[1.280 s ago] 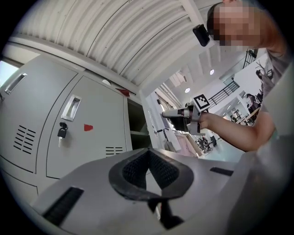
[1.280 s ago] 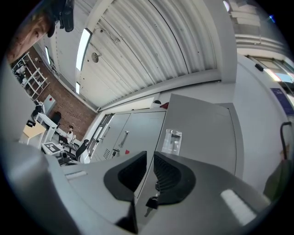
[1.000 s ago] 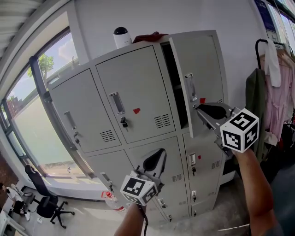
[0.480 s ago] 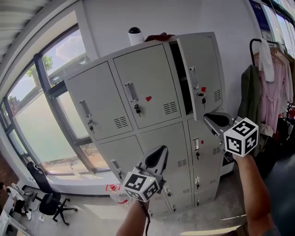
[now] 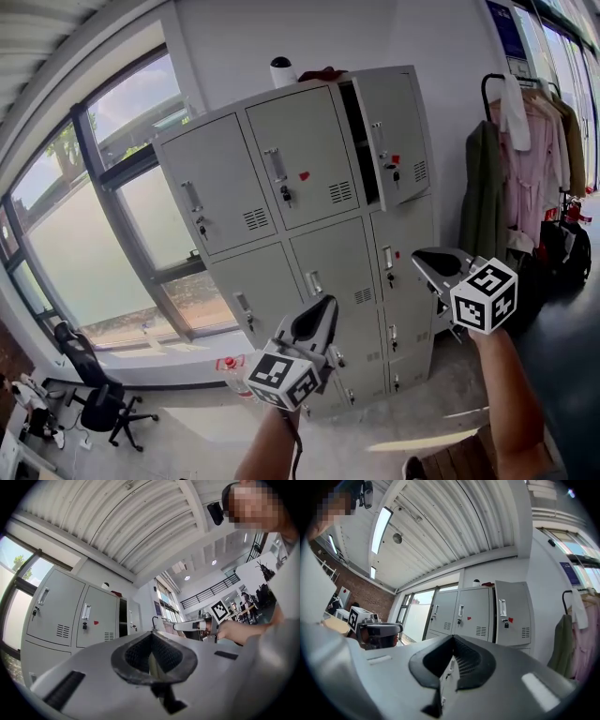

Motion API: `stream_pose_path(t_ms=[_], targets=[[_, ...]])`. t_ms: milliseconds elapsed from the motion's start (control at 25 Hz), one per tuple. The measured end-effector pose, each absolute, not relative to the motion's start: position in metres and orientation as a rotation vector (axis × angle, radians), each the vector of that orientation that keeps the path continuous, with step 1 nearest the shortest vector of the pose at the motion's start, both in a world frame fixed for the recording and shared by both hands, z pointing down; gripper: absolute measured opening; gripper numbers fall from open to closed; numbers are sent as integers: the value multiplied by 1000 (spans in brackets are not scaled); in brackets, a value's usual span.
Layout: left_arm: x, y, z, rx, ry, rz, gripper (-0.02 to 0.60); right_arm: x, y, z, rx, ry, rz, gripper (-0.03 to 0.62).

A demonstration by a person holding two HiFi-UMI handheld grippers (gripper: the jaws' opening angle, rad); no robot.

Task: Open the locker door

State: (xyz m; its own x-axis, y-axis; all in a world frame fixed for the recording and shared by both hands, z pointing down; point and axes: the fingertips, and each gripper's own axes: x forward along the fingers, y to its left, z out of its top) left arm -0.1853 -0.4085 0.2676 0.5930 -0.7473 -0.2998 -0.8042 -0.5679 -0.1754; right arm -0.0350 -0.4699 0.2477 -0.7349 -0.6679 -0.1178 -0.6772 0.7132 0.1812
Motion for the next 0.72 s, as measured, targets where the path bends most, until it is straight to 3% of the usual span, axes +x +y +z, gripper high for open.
stream_pose_path(t_ms=[720], targets=[[-102,-215,284,-2521,1342,282,6,46,-257,281,-1026,2880,308,-6]])
